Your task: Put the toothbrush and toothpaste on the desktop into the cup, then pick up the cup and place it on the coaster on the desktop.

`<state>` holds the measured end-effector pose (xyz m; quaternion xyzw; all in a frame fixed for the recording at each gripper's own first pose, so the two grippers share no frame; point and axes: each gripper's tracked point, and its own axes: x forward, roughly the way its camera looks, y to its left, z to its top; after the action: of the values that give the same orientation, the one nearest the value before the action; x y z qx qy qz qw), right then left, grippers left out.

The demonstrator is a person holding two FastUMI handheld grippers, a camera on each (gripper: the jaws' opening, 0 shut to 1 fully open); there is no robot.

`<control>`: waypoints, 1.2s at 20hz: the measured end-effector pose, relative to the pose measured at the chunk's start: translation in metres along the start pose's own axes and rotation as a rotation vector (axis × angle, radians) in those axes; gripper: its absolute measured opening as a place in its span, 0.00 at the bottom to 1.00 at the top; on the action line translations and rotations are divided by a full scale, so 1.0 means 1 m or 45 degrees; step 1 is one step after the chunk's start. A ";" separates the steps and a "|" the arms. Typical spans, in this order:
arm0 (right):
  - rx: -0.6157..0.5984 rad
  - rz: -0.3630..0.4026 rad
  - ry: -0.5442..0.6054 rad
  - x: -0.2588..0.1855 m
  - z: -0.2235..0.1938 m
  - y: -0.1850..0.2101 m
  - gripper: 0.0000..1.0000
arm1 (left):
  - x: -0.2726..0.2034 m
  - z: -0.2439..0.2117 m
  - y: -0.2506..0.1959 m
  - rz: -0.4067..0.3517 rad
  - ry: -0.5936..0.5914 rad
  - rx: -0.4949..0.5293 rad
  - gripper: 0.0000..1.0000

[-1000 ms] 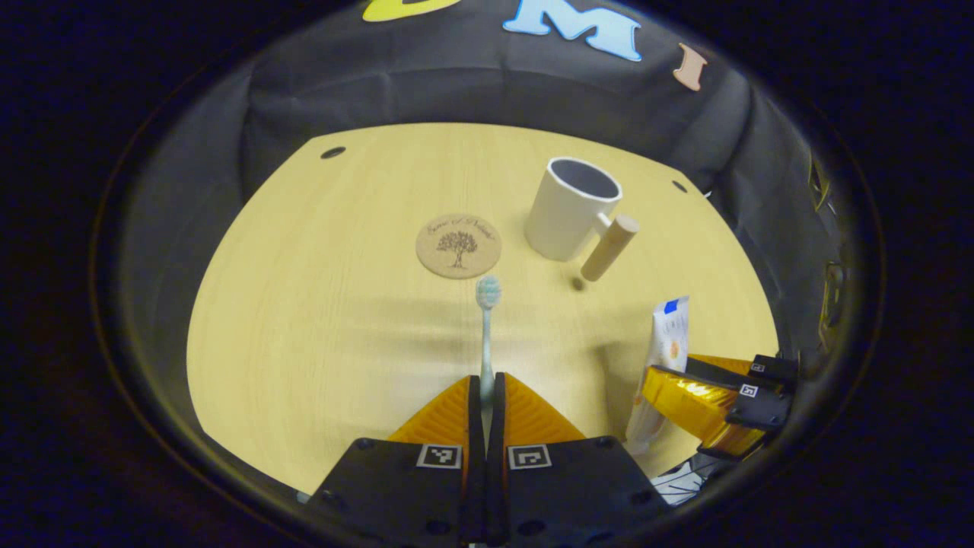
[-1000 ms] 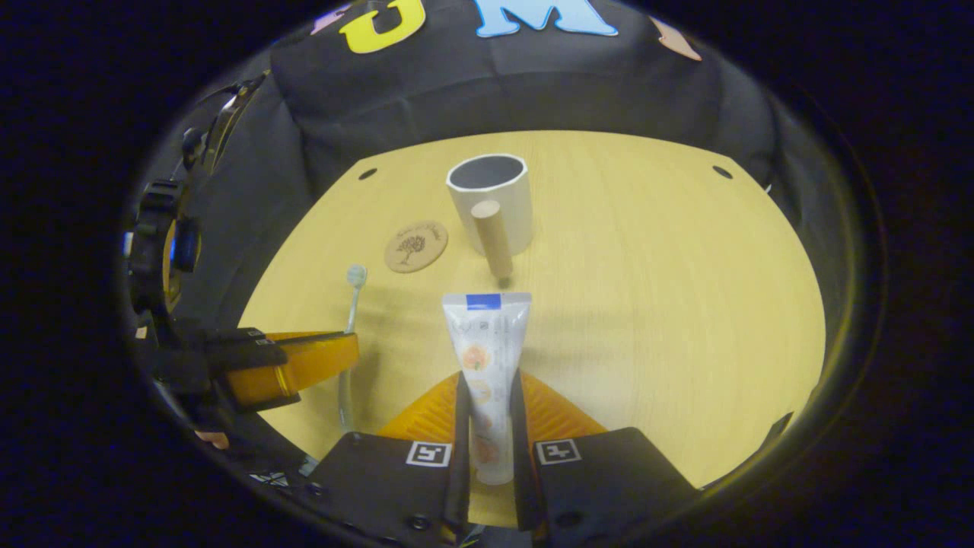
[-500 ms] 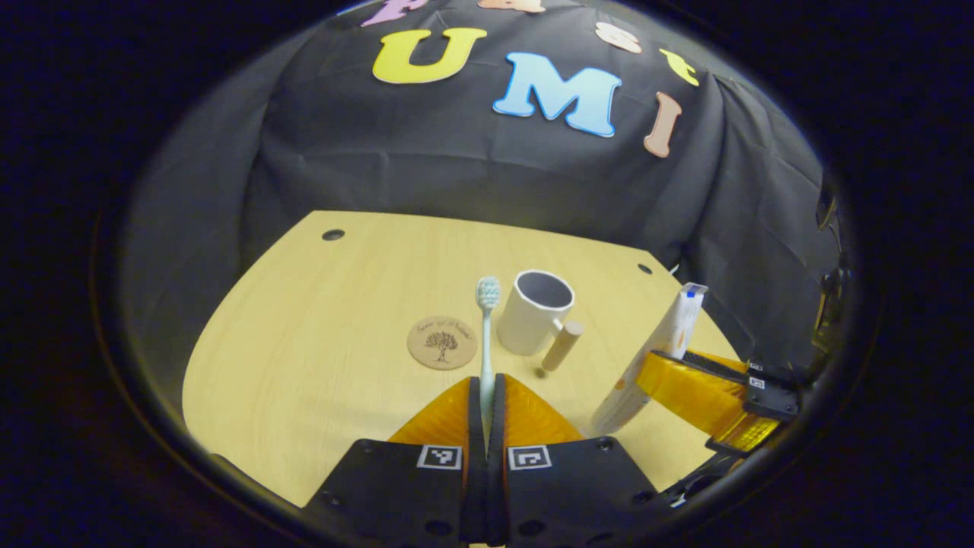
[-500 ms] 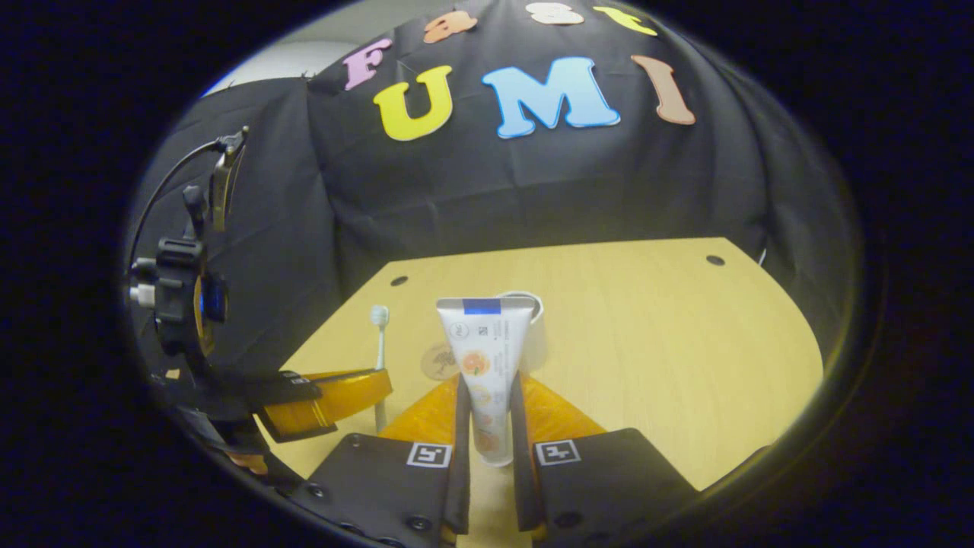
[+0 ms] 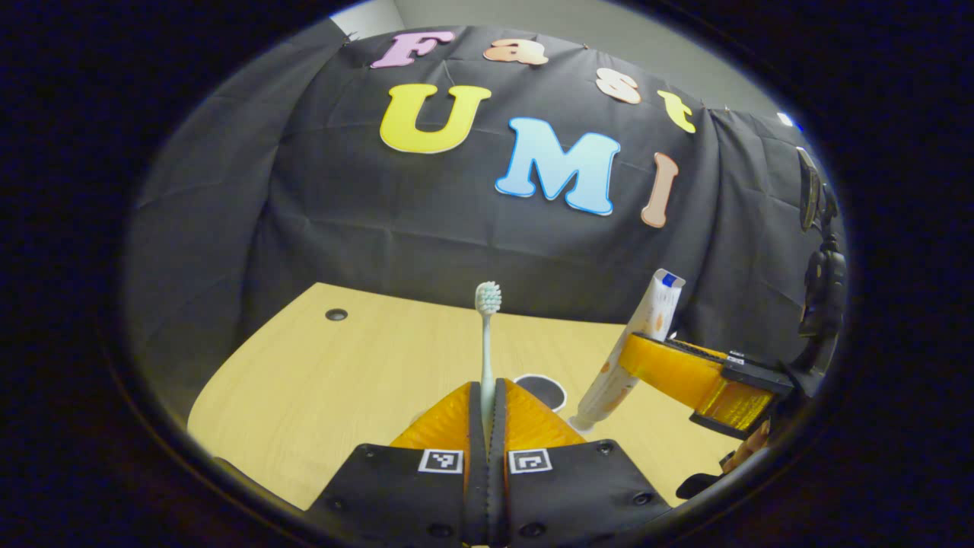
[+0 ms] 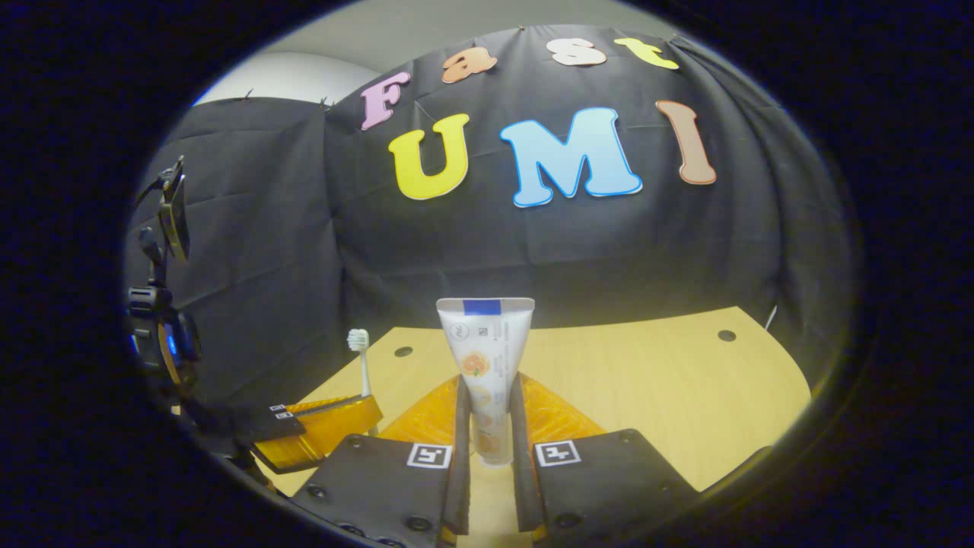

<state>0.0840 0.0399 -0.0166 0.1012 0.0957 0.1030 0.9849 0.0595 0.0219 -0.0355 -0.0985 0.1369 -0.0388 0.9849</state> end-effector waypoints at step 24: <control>-0.076 -0.141 0.310 0.112 -0.122 -0.036 0.33 | 0.050 0.026 0.007 -0.062 -0.069 0.079 0.06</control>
<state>0.1728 0.0522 -0.1608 0.0531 0.2167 0.0627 0.9728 0.1148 0.0286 -0.0250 -0.0721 0.1065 -0.0643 0.9896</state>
